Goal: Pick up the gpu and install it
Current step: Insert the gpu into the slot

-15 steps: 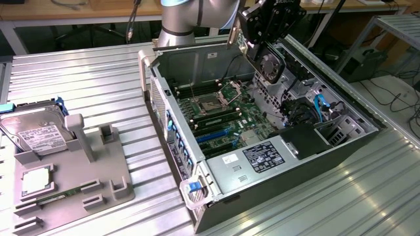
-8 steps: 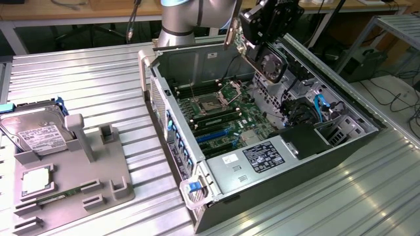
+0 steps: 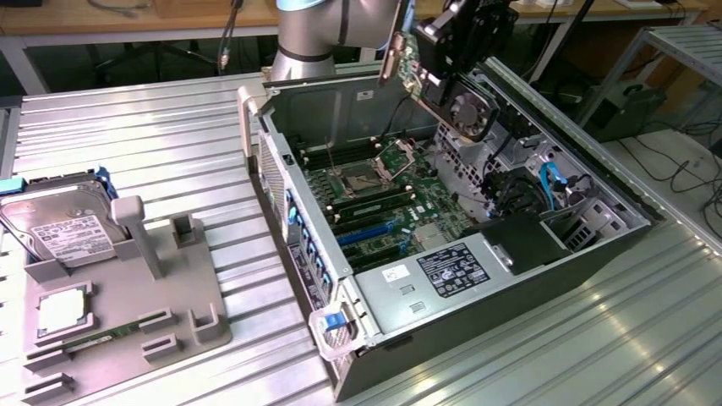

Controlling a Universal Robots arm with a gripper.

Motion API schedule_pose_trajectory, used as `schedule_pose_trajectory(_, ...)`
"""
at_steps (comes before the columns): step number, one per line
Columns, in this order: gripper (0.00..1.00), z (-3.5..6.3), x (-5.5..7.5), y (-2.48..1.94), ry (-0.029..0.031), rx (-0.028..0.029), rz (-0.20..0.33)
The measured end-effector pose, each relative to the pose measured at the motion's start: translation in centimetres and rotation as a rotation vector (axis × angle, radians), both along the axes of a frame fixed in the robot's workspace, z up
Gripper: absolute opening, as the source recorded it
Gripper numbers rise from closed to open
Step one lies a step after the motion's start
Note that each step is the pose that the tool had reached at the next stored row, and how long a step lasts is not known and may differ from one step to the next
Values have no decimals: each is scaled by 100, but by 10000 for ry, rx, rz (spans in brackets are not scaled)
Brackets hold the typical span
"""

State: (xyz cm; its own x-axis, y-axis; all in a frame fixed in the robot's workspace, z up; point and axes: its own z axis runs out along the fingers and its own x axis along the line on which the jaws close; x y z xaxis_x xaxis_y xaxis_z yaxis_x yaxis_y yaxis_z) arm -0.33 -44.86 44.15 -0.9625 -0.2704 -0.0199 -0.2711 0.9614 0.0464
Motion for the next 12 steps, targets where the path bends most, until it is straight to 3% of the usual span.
schedule_pose_trajectory(12, 27, 0, 0, -5, 0, 6, 1031)
